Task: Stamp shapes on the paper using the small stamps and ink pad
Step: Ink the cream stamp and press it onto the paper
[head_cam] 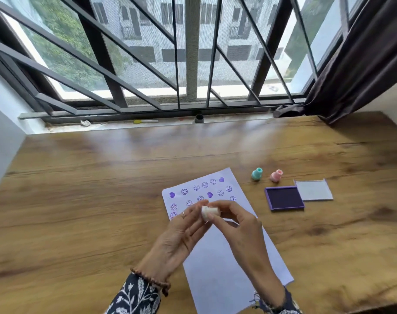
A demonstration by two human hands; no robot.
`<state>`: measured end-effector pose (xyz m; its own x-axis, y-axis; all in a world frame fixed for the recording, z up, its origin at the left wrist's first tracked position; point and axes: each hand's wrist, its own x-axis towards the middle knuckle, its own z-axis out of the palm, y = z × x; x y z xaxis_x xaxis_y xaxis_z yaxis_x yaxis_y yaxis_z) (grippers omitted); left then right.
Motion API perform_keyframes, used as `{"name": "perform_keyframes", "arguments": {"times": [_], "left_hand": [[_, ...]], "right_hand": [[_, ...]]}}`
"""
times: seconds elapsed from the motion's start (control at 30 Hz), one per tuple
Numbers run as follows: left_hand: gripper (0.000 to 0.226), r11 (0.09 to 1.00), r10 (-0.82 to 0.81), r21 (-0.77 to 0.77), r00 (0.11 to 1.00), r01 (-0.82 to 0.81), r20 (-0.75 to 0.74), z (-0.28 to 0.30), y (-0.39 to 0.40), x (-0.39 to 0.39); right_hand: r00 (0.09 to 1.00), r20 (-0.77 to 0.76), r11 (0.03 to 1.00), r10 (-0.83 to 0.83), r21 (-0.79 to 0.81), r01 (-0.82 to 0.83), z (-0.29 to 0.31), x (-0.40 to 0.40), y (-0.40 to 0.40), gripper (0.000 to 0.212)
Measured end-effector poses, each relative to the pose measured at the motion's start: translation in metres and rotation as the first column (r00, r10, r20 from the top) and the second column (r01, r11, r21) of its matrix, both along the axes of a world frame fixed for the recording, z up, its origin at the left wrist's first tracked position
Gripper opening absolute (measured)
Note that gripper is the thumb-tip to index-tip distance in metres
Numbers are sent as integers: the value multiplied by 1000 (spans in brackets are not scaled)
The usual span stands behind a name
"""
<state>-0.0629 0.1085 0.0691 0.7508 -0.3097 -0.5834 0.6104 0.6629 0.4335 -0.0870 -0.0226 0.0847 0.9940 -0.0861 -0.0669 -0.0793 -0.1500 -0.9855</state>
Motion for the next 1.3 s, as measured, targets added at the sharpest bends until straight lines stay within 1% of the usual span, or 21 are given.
{"name": "perform_keyframes", "arguments": {"times": [0.2,0.33,0.5,0.57,0.7,0.77,0.8,0.87,1.0,1.13,1.2,1.27,1.3], "left_hand": [[21,1000,-9,-14,998,10,67,15,-15,-6],[22,997,-77,28,988,74,134,19,-25,-5],[28,987,-150,100,952,127,268,19,-38,-1],[32,985,-157,111,936,128,314,17,-44,-1],[38,979,-179,163,912,126,369,9,-54,0],[37,981,-171,156,910,120,377,5,-58,1],[36,982,-163,150,913,114,373,2,-59,2],[35,984,-145,148,929,100,341,-2,-63,4],[33,986,-140,132,941,104,308,-10,-71,10],[35,965,-223,207,913,158,341,-15,-80,20],[35,946,-273,268,890,181,366,-19,-87,27],[34,898,-373,384,834,215,406,-24,-93,36],[31,854,-441,472,788,221,430,-25,-96,41]], "right_hand": [[997,44,998,-57,26,56,13,-4,-15,13],[994,46,995,-96,42,94,18,-8,-26,15],[983,-40,970,-178,161,182,23,-9,-37,7],[977,-82,968,-198,143,208,24,-8,-41,8],[962,-204,980,-181,51,195,20,-3,-50,26],[959,-225,985,-170,-12,172,19,-1,-55,33],[960,-228,987,-163,-44,157,19,0,-57,33],[963,-230,989,-141,-72,128,18,1,-62,26],[964,-222,989,-144,-6,146,12,1,-74,22],[951,-265,981,-161,66,185,7,11,-84,15],[940,-300,974,-160,108,200,1,16,-91,14],[929,-327,968,-173,115,221,-5,22,-100,11],[925,-331,969,-187,95,230,-9,25,-105,10]]}}
